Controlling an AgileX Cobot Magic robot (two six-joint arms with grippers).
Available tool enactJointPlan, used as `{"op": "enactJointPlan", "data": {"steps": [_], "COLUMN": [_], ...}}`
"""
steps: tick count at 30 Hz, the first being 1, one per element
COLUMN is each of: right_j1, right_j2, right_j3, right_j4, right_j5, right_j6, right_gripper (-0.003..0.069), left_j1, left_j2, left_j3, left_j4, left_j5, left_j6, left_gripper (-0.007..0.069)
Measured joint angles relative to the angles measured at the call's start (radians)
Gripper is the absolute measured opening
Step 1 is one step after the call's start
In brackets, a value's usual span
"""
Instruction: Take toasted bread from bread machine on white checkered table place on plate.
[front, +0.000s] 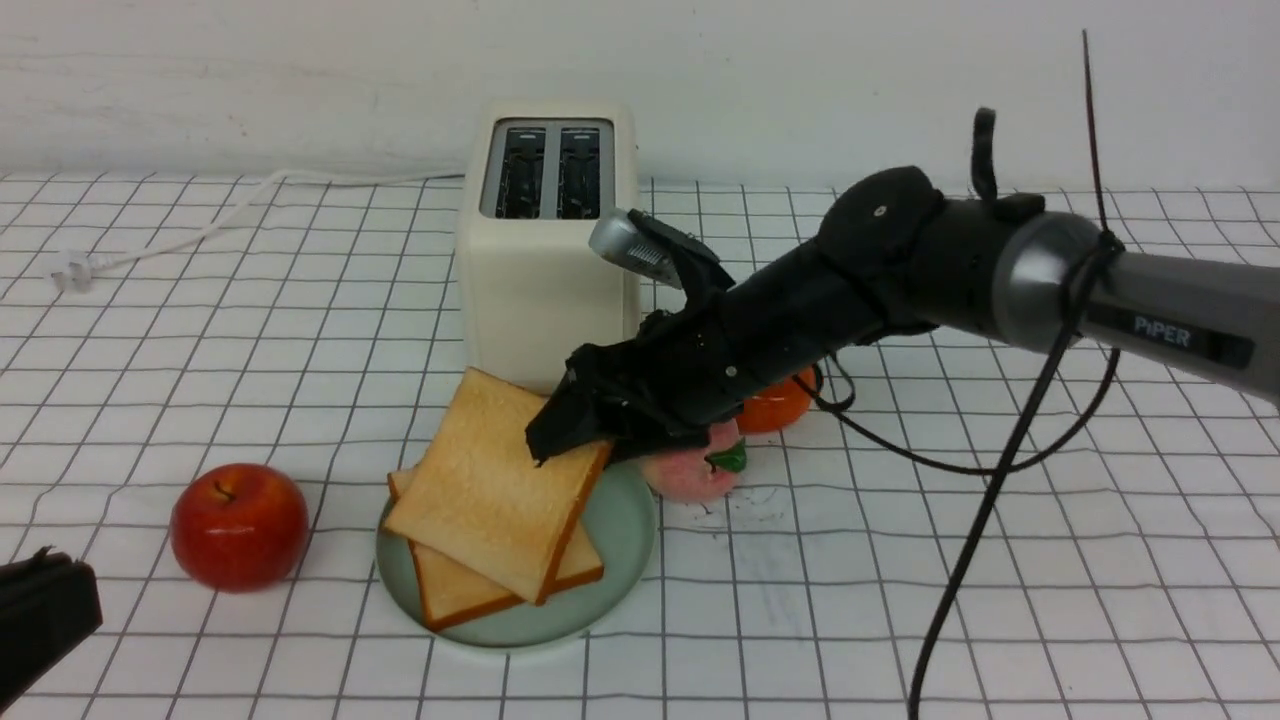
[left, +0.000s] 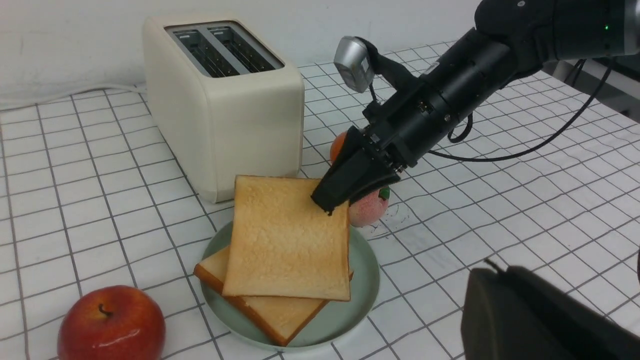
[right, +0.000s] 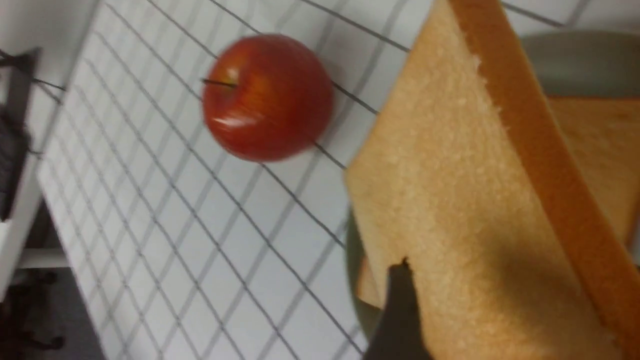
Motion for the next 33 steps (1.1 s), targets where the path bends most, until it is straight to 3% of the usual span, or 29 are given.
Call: {"op": "enactJointPlan", "data": {"steps": [3,7,11,16,17,19,26,33], "right_j1": [-0.003,-0.003,-0.003,-0.003,-0.003,-0.003,-0.003,-0.003], "right_j2": [-0.084,-0.194,-0.389,-0.577,-0.584,-0.682,-0.983,-1.306], "right_j3": [0.0,0.0,-0.003,0.009,0.012,0.078,0.374,0.725], "right_j4": [-0.142,-0.227,-0.388,-0.615,-0.622,-0.704,-0.835,-0.869], "right_j5": [0.005,0.041,0.144,0.339,0.339,0.379,0.394,0.348], "right_j6": [0.075,0.109,0.176,0.299,0.299,0.366,0.539,0.716], "right_gripper": [0.0568,0.0531,0.0384,0.0127,0.0117,0.0008,-0.0017,-0.0008], "left_j1": [0.0,0.0,0.0,0.0,0.0,0.0,0.0,0.0], "left_j2": [0.0,0.0,0.0,-0.009,-0.011,-0.056,-0.231,-0.262], "left_j3": [0.0,0.0,0.0,0.03,0.034,0.104,0.317,0.384], "left_j4": [0.0,0.021,0.08,0.126,0.126,0.129,0.121,0.119], "left_j5": [0.0,0.0,-0.001,-0.036,-0.043,-0.105,-0.413,-0.504], "left_j6": [0.0,-0.004,-0.079,-0.154,-0.159,-0.18,-0.191,-0.191], "left_gripper": [0.0001,0.0002,-0.0006,-0.0013,-0.0013,-0.0013,-0.0013,-0.0013]}}
